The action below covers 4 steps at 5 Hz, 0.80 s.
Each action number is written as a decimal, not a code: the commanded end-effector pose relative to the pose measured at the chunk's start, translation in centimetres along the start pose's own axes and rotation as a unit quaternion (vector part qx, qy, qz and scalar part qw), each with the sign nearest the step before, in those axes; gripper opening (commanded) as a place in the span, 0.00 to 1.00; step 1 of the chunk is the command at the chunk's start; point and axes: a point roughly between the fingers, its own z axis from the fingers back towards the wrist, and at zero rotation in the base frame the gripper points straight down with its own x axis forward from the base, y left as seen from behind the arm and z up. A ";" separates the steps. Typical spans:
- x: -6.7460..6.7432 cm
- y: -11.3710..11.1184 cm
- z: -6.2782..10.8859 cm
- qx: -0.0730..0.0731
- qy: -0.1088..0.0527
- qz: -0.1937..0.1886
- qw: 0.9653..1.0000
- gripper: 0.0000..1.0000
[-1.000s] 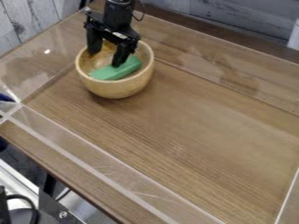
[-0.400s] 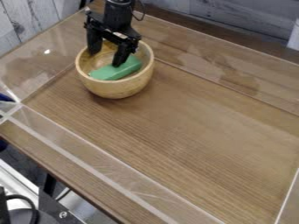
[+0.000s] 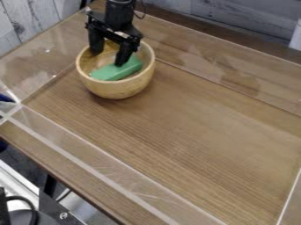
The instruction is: Put the green block in the brown bowl
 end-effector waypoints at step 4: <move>-0.7 -1.4 2.8 -0.036 -0.044 -0.009 0.998 1.00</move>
